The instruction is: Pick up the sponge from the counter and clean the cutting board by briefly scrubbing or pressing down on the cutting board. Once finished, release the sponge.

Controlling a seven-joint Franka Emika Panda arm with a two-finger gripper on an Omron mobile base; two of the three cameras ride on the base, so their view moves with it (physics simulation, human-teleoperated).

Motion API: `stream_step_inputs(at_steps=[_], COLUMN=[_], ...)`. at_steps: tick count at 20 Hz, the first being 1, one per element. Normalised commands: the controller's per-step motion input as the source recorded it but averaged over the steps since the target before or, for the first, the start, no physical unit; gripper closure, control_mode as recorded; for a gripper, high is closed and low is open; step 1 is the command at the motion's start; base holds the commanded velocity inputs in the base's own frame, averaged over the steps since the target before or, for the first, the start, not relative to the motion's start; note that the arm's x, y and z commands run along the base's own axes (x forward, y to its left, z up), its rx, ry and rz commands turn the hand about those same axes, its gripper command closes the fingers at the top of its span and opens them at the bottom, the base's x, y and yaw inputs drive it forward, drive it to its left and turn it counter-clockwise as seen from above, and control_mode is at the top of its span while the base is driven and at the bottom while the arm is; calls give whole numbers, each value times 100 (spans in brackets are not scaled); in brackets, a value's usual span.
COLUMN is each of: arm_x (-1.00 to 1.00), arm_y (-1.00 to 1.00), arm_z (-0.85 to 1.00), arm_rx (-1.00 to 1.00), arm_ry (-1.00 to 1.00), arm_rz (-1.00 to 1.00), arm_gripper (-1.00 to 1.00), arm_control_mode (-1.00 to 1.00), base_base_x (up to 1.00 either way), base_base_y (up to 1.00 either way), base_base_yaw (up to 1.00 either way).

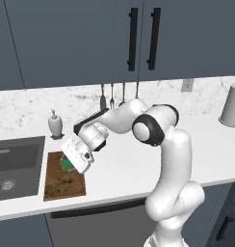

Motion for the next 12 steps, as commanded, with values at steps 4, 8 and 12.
stream_step_inputs(at_steps=[4,8,12], arm_x=[100,73,-14], arm_y=[-30,-14,0], arm_z=[-65,-59,-59], arm_rx=[0,0,-1], arm_ry=[-8,-9,-14], arm_rz=[3,2,0], arm_gripper=[100,100,100], arm_control_mode=[-100,-100,-100], base_base_x=[0,0,0], base_base_y=[0,0,0], base_base_yaw=[0,0,0])
